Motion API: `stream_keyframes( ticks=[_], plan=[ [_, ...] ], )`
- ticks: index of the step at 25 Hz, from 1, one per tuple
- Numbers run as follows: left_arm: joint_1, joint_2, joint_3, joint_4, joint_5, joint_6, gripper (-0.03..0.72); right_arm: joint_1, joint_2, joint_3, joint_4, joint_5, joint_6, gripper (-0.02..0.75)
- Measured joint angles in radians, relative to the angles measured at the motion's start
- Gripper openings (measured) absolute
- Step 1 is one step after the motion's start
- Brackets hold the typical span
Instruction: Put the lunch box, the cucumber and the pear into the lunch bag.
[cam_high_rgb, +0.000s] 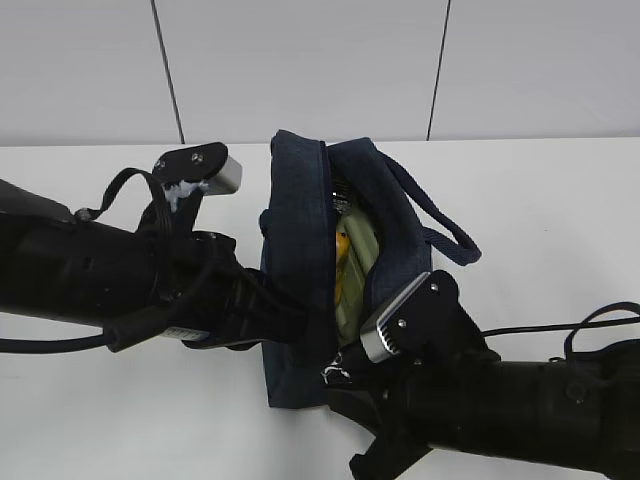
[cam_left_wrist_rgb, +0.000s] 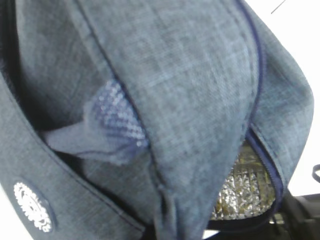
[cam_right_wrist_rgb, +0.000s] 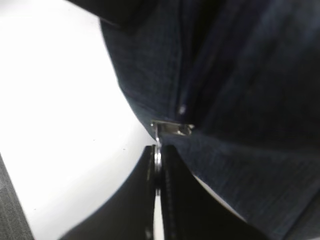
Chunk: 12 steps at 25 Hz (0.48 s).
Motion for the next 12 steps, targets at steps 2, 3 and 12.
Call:
stream_keyframes(
  ticks=[2,3,12],
  plan=[
    [0.0,0.0,0.0,0.0,-0.001,0.0,0.003,0.0,-0.022,0.012,-0.006,0.0,0.005,0.0],
    [0.0,0.0,0.0,0.0,-0.001,0.0,0.003,0.0,-0.03,0.016,-0.008,0.0,0.006,0.0],
    [0.0,0.0,0.0,0.0,-0.003,0.0,0.003,0.0,-0.156,0.042,-0.008,0.03,0.01,0.0]
  ],
)
